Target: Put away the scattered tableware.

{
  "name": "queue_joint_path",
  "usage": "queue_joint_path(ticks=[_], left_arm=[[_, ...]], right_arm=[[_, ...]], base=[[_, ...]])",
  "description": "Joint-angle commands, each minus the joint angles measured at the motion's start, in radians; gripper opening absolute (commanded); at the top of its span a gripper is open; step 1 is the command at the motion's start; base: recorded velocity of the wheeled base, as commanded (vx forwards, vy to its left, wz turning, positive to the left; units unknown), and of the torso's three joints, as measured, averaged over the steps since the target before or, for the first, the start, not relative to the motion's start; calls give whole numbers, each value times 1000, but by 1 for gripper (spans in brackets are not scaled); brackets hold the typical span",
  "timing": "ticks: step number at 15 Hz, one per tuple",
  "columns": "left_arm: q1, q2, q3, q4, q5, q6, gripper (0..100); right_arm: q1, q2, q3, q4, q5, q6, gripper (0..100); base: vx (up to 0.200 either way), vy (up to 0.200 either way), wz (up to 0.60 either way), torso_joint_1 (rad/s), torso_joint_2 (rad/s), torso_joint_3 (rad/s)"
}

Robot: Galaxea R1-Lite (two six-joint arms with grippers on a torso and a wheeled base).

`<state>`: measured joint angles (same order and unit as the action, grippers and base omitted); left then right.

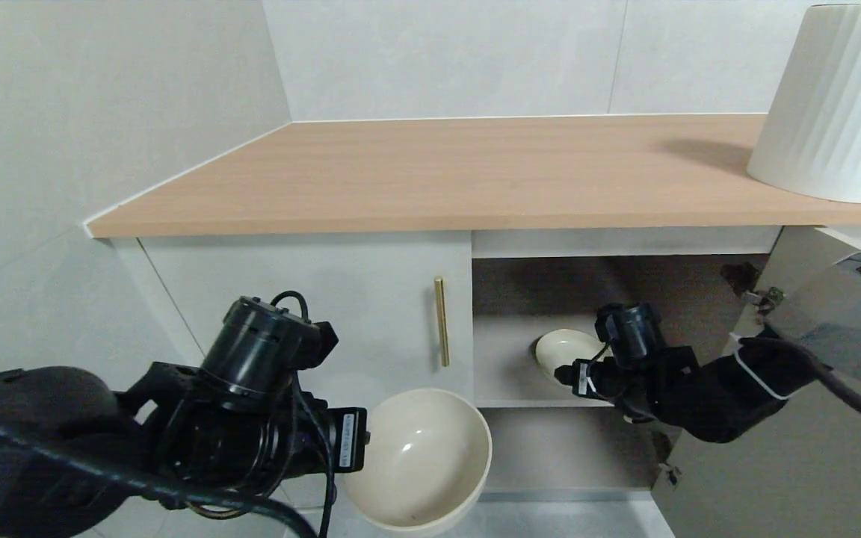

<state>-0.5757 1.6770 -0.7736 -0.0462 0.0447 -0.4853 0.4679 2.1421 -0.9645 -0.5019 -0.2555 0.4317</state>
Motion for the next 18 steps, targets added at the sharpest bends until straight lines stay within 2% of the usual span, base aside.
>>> queue_joint_path(ticks=[1, 4, 5, 8, 11, 15, 18], left_arm=[[-18, 153, -9, -46, 96, 11, 0], [-35, 178, 2, -89, 121, 8, 0], [-42, 178, 8, -89, 121, 8, 0], [-69, 174, 4, -90, 123, 8, 0], [-87, 165, 0, -92, 123, 7, 0], [-105, 138, 25, -169, 124, 8, 0], [-121, 132, 53, -221, 124, 16, 0]], right_arm=[[90, -237, 84, 137, 75, -54, 100], [144, -367, 47, 381, 188, -53, 100], [176, -419, 38, 464, 268, -50, 100], [245, -459, 41, 499, 340, -47, 100], [322, -398, 50, 499, 332, -42, 100], [341, -292, 43, 491, 283, -33, 100], [341, -281, 16, 491, 280, 30, 100]], base=[[0, 0, 0, 0, 0, 0], [0, 0, 0, 0, 0, 0], [0, 0, 0, 0, 0, 0], [0, 0, 0, 0, 0, 0], [0, 0, 0, 0, 0, 0], [0, 0, 0, 0, 0, 0], [0, 0, 0, 0, 0, 0]])
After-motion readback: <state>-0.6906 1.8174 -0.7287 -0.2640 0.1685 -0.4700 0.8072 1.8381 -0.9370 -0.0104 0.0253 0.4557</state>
